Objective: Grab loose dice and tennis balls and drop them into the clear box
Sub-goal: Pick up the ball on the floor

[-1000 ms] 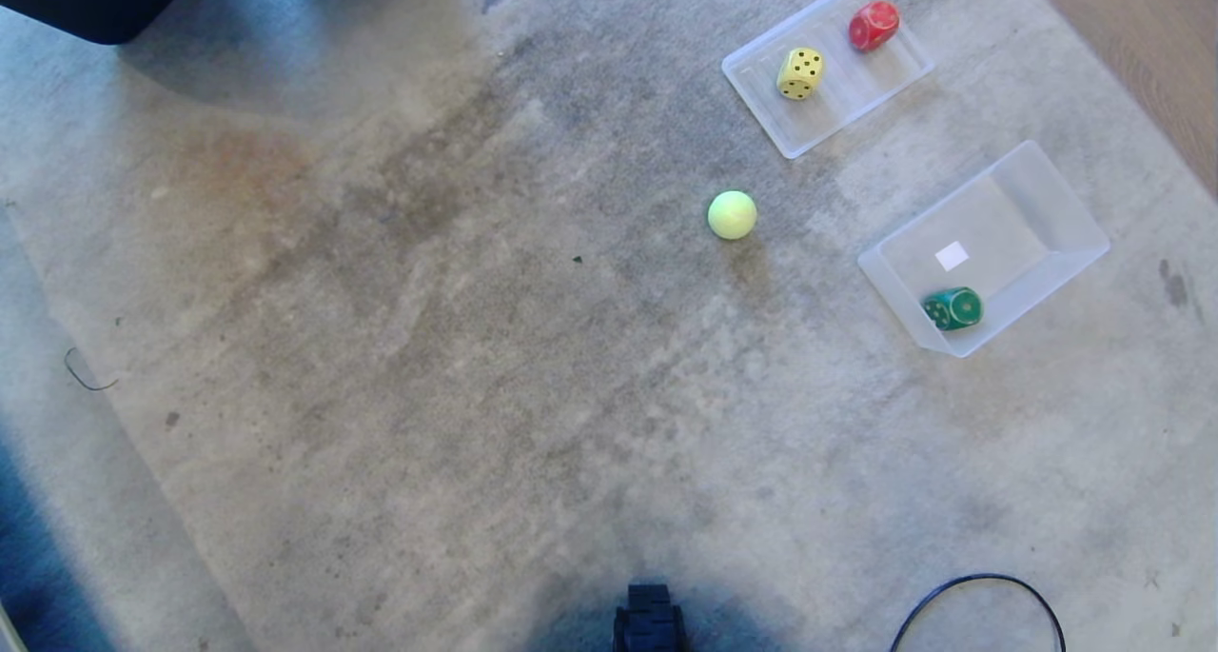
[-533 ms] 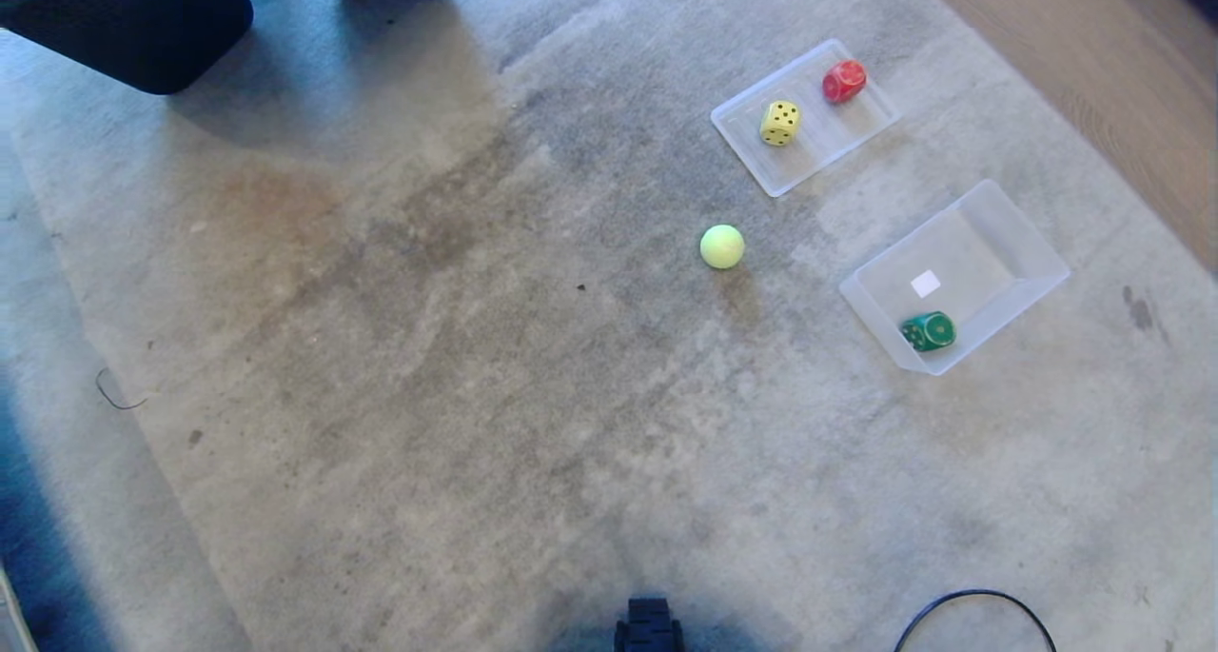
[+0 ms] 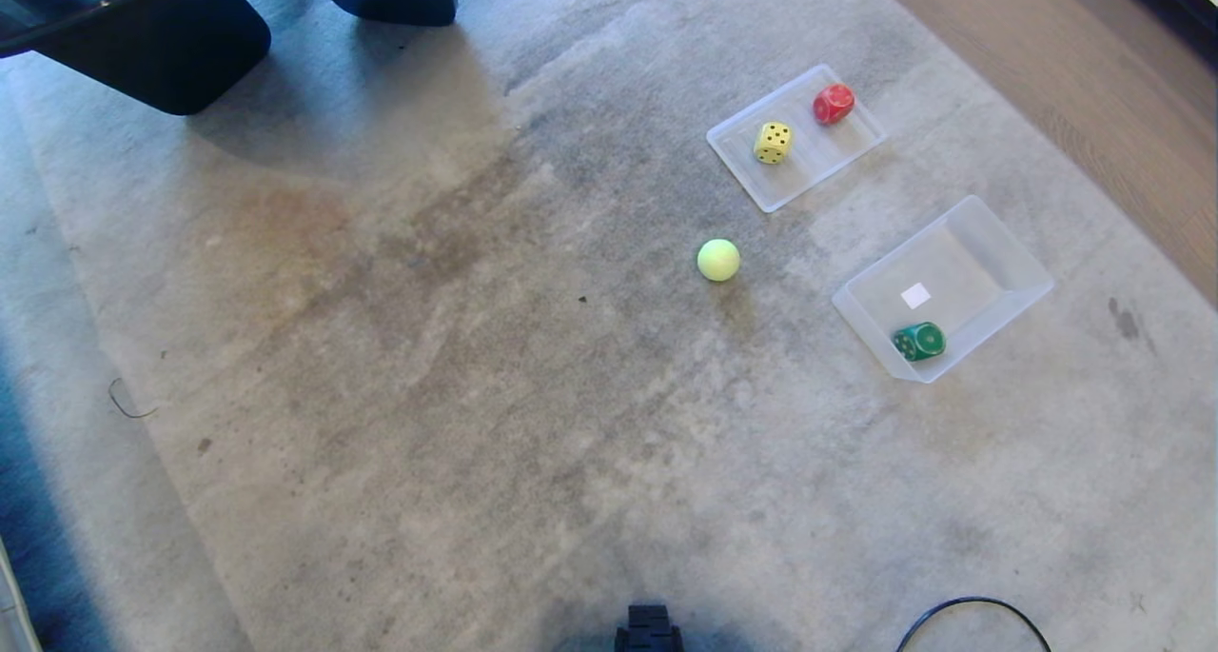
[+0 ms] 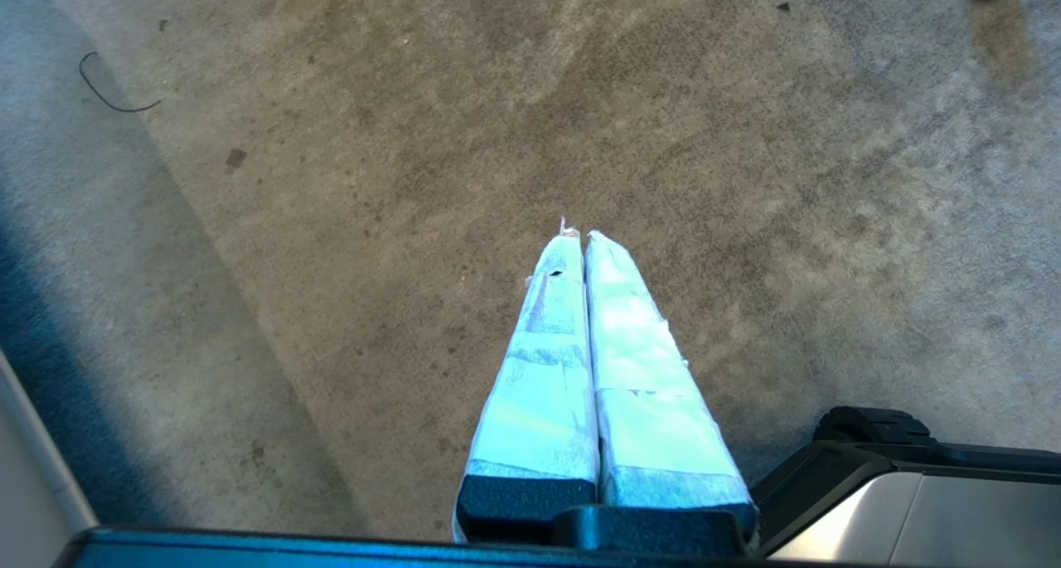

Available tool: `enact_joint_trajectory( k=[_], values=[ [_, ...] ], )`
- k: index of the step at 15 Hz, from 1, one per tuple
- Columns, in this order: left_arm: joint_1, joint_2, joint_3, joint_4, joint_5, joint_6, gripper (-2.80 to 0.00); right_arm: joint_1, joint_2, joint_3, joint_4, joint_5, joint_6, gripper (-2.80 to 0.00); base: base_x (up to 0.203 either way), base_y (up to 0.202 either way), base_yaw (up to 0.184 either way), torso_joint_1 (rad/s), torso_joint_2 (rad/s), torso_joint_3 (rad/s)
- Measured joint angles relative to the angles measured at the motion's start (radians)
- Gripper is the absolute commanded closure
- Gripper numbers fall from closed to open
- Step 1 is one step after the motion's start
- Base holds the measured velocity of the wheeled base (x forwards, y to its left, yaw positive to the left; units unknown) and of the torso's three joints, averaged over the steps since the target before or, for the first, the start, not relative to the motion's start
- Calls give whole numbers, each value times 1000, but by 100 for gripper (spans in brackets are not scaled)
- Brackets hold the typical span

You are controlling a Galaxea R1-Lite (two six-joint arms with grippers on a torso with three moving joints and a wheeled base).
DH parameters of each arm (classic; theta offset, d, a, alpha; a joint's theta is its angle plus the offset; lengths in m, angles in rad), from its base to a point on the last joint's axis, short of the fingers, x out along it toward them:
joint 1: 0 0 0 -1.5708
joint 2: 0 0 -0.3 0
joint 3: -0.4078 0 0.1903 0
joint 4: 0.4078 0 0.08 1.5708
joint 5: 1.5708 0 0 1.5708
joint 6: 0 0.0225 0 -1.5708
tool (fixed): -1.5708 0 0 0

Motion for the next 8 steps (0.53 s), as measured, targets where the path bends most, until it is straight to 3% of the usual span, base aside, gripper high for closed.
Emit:
enact_joint_trajectory(
  k=[8],
  values=[
    [0,0,0,0,-1,2,0,0,0,-1,3,-1,-1,0,0,0,0,0,0,0]
  ],
)
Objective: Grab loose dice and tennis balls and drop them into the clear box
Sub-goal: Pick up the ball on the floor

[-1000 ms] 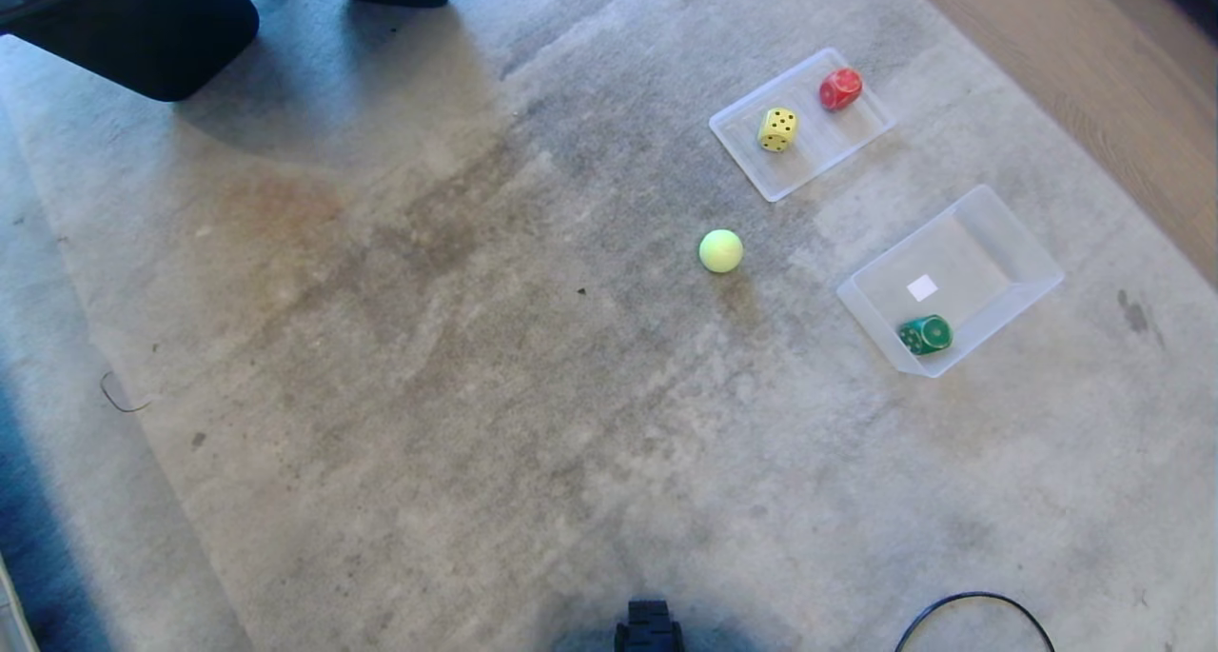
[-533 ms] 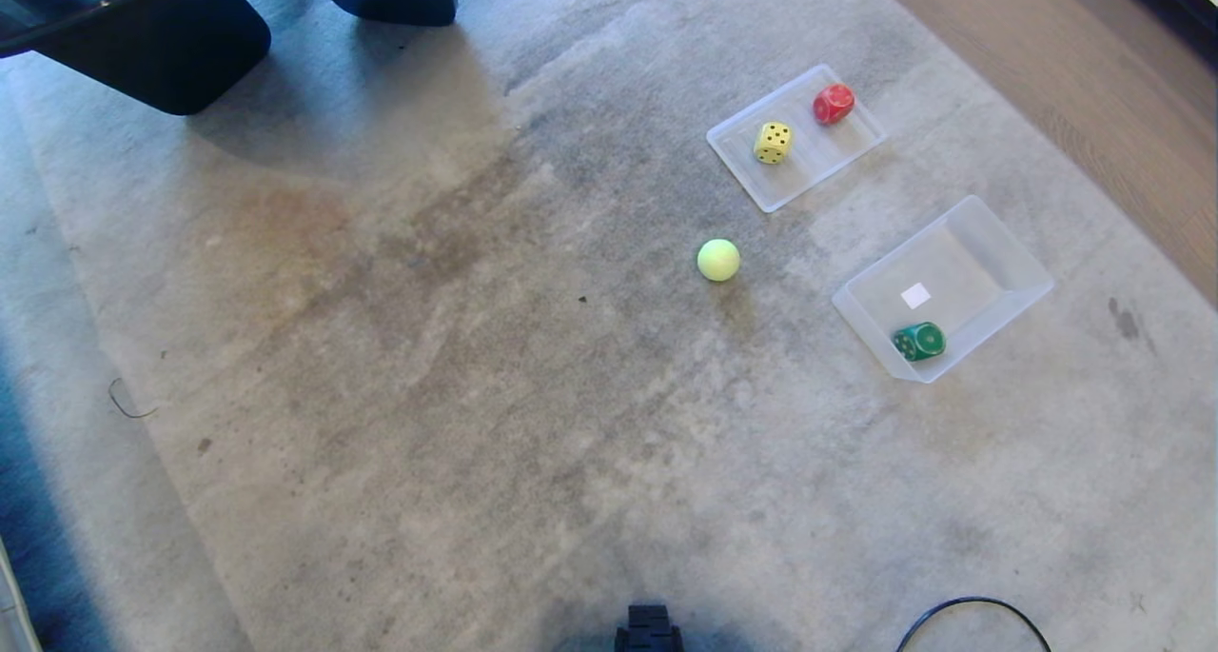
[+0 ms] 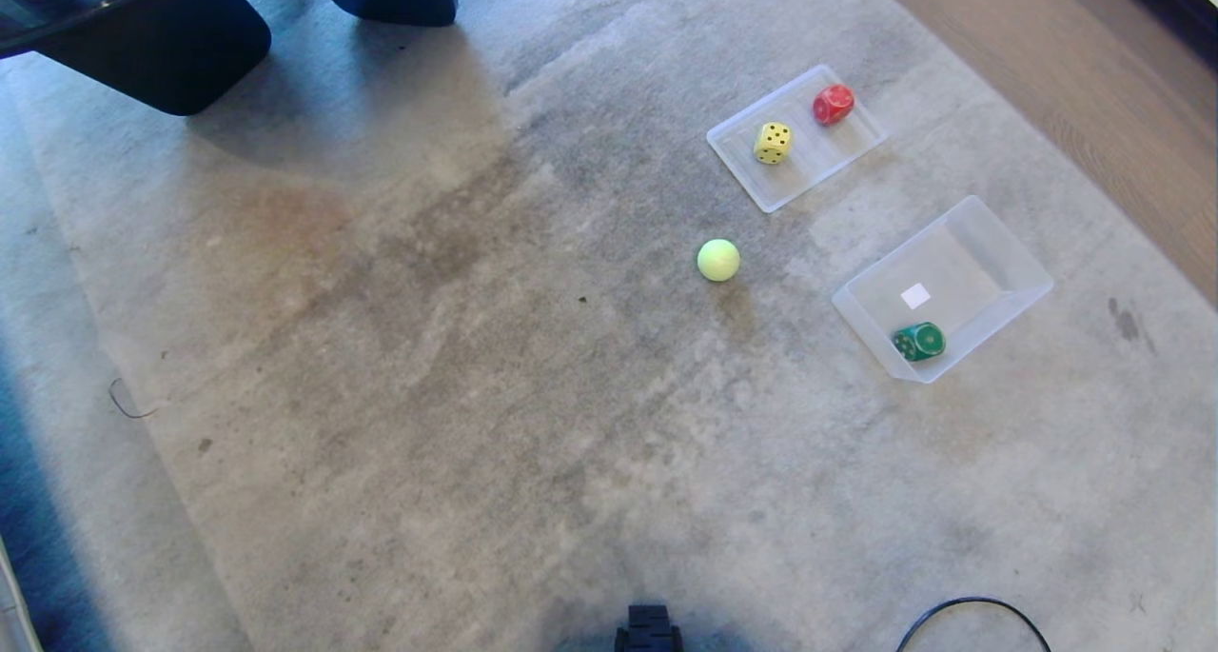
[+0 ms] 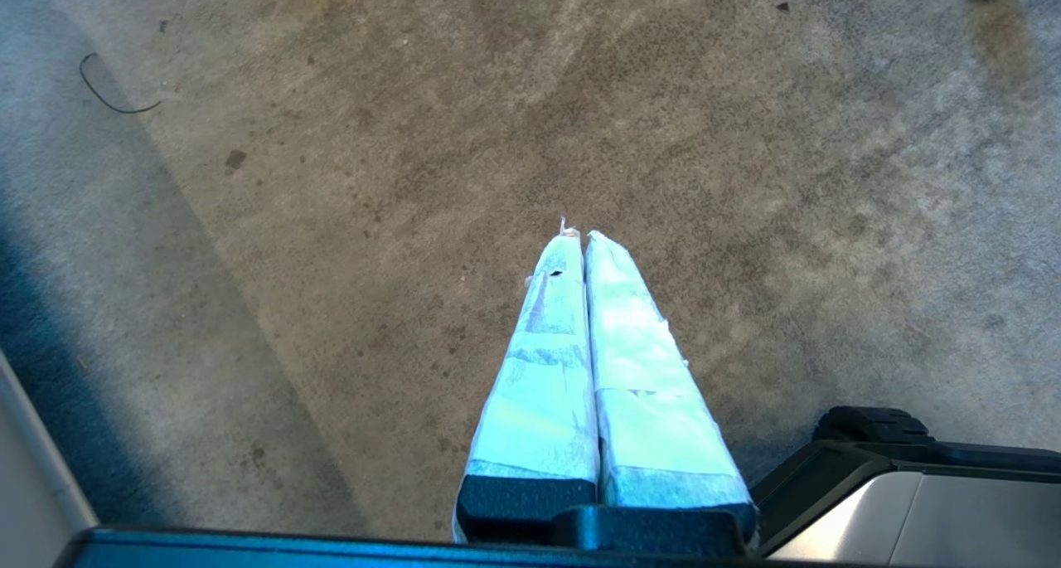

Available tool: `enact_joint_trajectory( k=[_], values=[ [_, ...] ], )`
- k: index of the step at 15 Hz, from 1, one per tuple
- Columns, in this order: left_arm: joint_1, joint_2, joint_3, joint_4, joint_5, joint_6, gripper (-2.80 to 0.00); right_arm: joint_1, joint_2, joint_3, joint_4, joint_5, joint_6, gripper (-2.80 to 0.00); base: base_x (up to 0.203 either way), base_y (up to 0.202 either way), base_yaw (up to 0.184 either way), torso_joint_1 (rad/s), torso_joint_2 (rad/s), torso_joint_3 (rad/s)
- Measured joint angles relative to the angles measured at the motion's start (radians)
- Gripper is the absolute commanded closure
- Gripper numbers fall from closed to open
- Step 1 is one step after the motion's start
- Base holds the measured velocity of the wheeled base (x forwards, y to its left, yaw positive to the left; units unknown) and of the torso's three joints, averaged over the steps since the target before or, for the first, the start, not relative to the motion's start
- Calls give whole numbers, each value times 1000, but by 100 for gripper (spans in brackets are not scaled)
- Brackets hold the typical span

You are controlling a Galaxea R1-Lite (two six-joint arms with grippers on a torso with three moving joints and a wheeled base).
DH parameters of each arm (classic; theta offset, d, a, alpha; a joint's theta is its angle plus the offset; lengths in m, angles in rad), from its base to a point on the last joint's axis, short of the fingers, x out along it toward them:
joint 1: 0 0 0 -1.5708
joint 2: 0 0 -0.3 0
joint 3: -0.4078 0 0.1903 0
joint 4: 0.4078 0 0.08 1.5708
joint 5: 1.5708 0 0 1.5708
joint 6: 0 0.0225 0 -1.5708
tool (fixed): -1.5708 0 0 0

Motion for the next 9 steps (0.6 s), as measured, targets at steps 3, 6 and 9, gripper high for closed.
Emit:
enact_joint_trajectory(
  k=[3,6,9],
  values=[
    [1,0,0,-1,0,2,0,0,0,-1,2,-1,3,0,0,0,0,0,0,0],
    [0,0,0,0,0,0,0,0,0,-1,2,-2,3,0,3,-15,149,2,2,7],
    [0,0,0,0,1,-3,0,1,0,0,-2,-1,2,0,1,-6,151,3,1,3]
  ],
)
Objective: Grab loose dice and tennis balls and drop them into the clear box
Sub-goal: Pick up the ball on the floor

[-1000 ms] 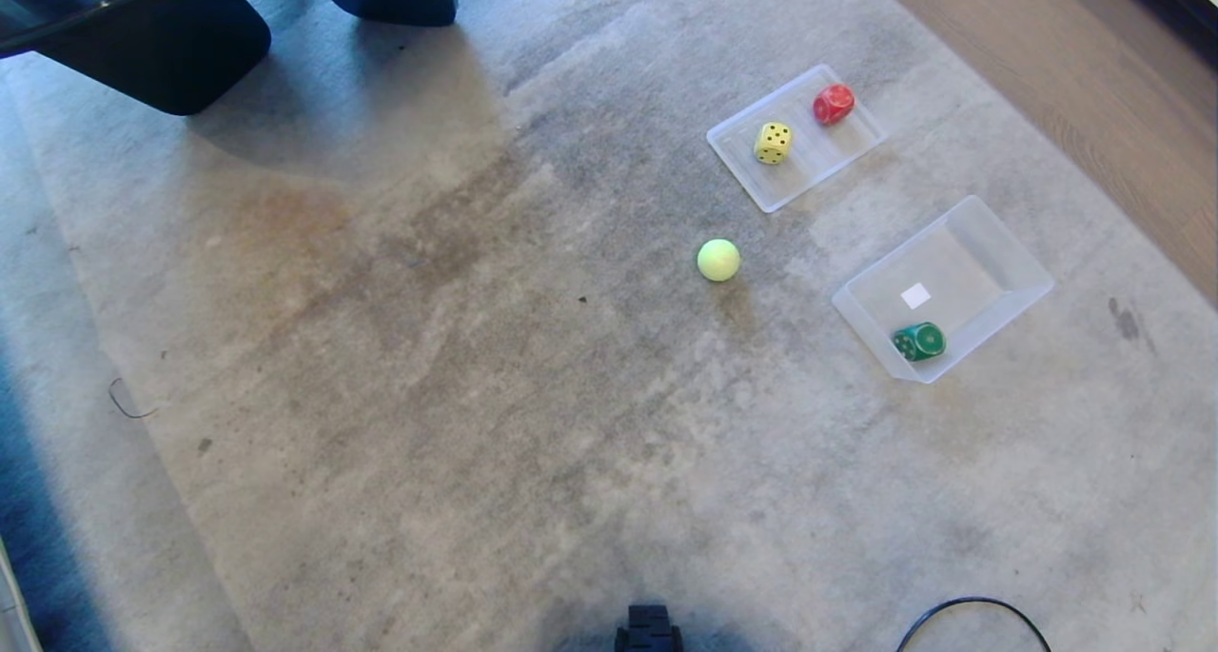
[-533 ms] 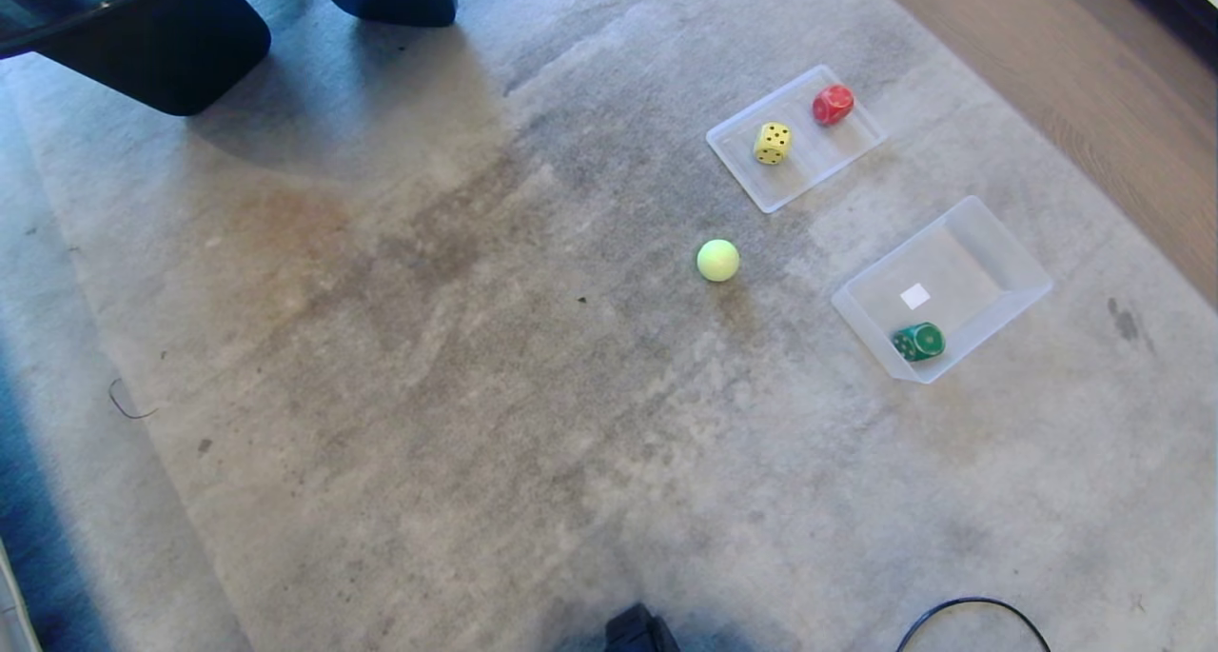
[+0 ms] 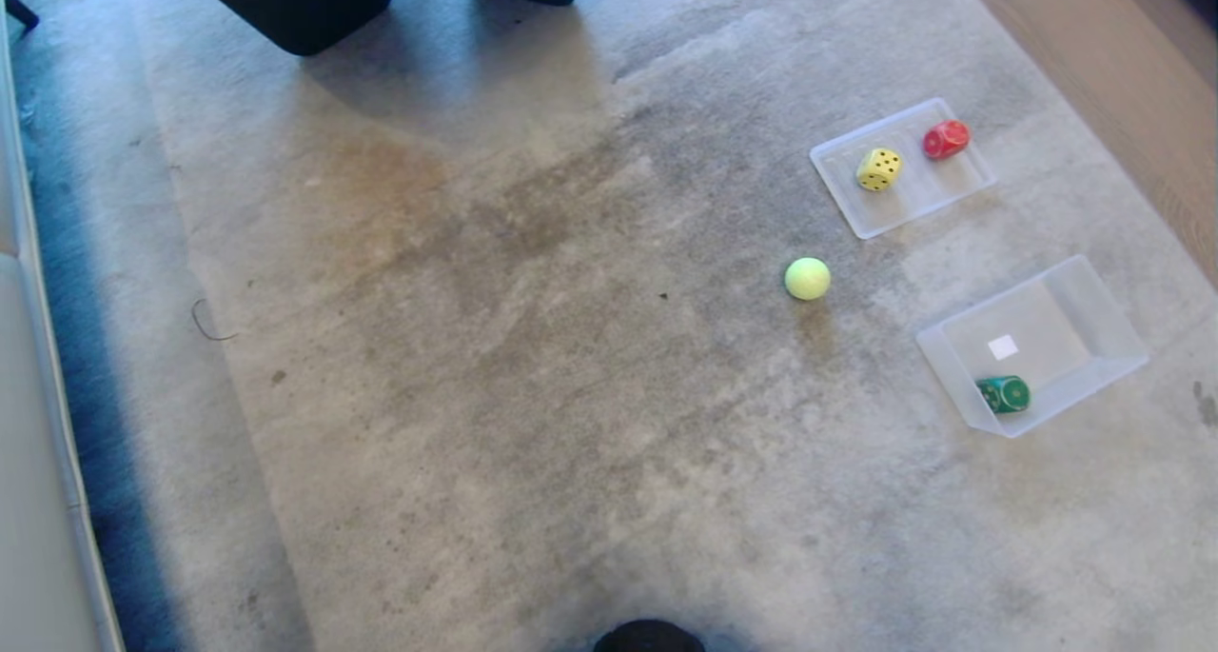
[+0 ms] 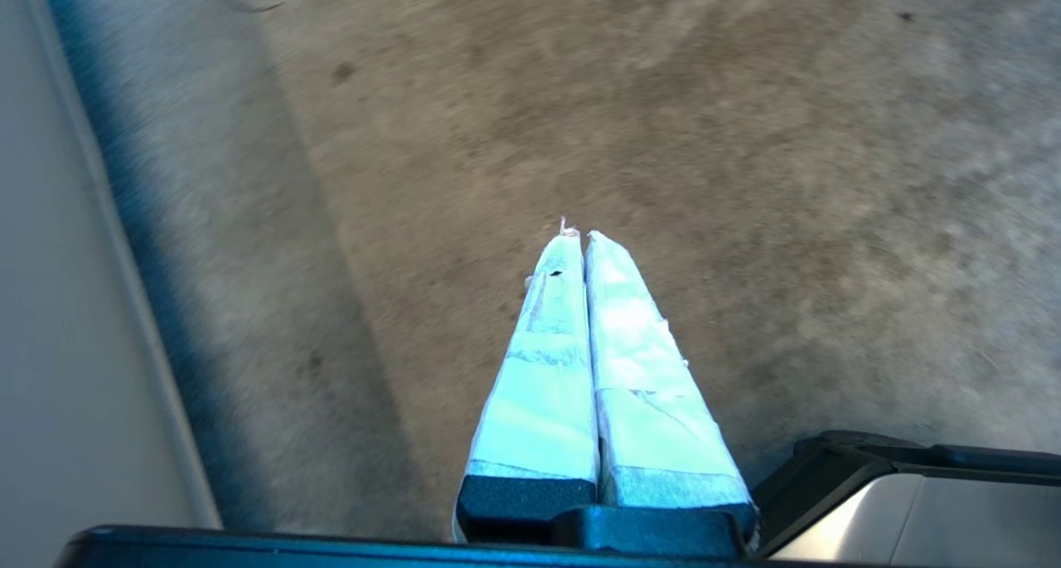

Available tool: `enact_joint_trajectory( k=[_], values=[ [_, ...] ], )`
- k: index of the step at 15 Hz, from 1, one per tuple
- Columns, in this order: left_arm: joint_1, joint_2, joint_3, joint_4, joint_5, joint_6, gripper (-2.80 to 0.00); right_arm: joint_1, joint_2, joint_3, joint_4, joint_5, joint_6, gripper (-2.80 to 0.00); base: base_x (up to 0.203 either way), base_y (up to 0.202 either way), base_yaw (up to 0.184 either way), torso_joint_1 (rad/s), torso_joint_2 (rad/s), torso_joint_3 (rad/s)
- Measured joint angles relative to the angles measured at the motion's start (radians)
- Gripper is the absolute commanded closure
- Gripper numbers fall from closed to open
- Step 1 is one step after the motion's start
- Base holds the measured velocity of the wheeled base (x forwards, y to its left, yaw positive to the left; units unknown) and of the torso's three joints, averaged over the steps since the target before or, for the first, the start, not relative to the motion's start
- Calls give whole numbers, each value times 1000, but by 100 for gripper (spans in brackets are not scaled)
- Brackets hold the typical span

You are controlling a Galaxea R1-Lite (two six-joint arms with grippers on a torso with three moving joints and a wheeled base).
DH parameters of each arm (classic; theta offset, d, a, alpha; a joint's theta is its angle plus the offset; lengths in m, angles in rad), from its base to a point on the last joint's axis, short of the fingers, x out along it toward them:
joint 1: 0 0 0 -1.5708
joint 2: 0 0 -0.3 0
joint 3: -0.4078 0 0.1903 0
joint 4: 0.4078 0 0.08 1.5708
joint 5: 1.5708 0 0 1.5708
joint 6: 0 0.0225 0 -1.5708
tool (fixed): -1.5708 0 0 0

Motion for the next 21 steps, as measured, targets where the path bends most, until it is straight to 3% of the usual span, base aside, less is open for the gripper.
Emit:
enact_joint_trajectory(
  k=[11,21],
  values=[
    [0,0,0,-1,0,1,0,-1,0,1,-1,1,1,0,8,0,8,0,1,1],
    [0,0,0,-1,-3,3,0,-1,0,1,-1,2,0,0,177,0,1,1,1,3]
  ],
)
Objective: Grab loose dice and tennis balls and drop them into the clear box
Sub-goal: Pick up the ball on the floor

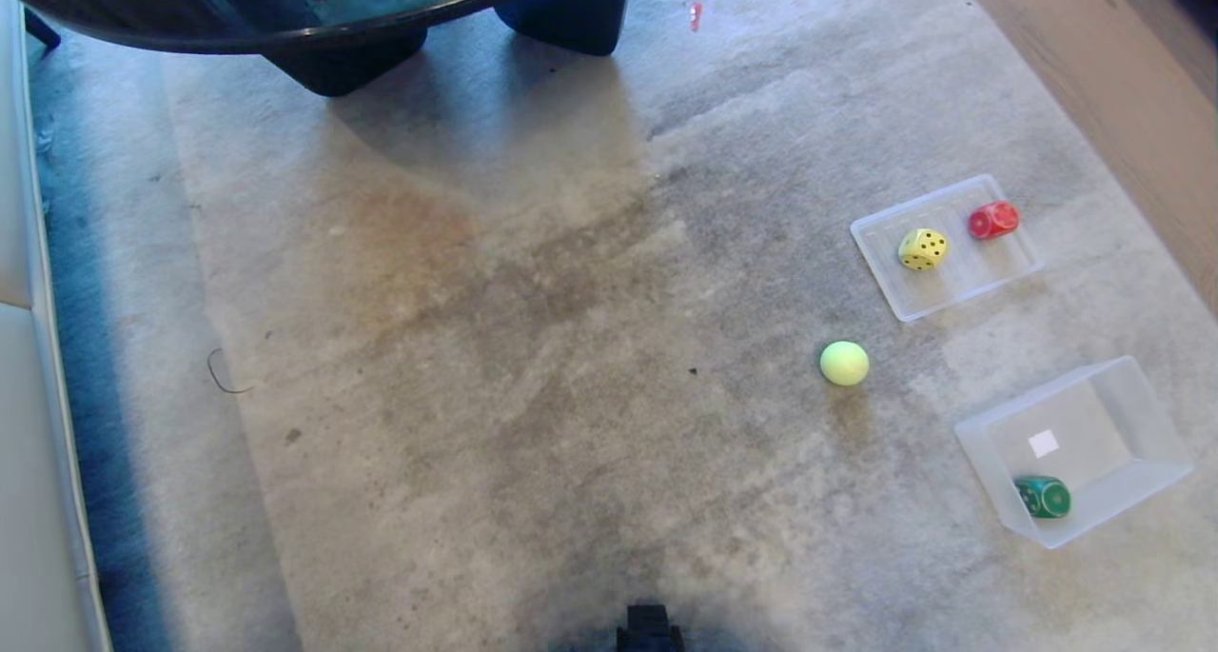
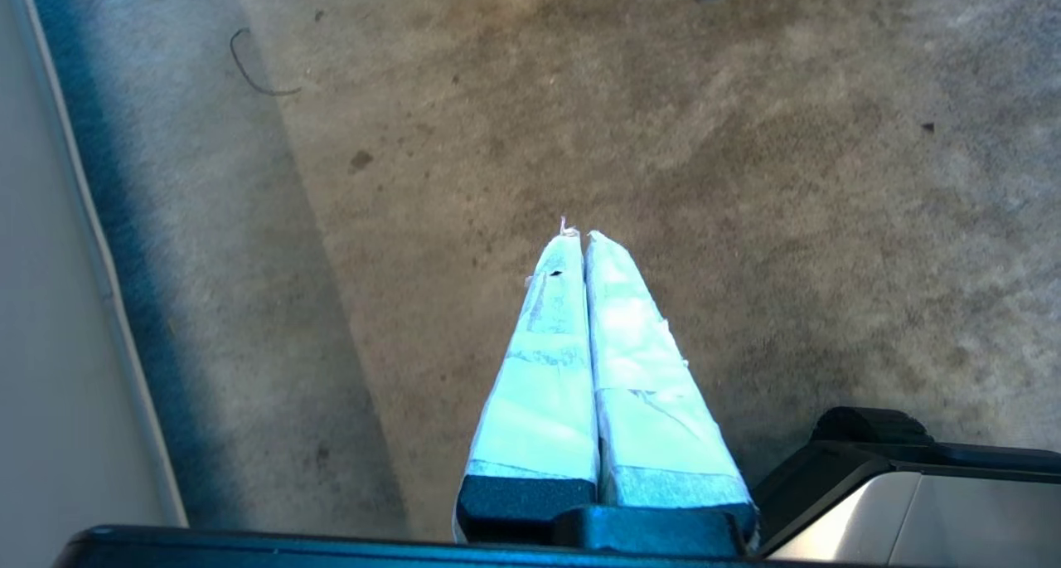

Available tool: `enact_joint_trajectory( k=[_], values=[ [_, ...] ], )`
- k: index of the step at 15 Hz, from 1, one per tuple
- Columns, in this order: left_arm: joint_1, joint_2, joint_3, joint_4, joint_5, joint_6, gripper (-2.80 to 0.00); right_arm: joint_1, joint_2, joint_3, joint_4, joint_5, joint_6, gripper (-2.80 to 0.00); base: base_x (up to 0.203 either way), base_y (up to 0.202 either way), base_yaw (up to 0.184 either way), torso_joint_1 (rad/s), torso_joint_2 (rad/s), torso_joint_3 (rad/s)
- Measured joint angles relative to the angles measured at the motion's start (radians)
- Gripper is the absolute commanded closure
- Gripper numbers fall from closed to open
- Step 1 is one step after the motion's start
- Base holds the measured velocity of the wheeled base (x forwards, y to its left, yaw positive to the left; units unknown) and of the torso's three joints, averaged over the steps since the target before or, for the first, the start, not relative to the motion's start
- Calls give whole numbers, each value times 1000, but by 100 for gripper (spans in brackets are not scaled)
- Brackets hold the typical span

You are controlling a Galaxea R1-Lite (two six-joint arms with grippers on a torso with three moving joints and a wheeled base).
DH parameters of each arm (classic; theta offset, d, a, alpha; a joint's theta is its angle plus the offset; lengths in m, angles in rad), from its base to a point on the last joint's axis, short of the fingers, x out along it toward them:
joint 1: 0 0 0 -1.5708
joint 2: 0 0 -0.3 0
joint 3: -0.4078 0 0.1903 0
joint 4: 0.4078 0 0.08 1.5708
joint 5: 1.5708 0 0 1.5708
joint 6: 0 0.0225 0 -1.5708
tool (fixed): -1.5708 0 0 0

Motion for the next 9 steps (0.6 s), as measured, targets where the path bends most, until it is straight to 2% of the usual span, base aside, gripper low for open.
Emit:
enact_joint_trajectory(
  k=[9],
  values=[
    [0,0,0,2,5,-11,0,0,0,0,0,0,1,0,6,0,0,1,1,-11]
  ],
)
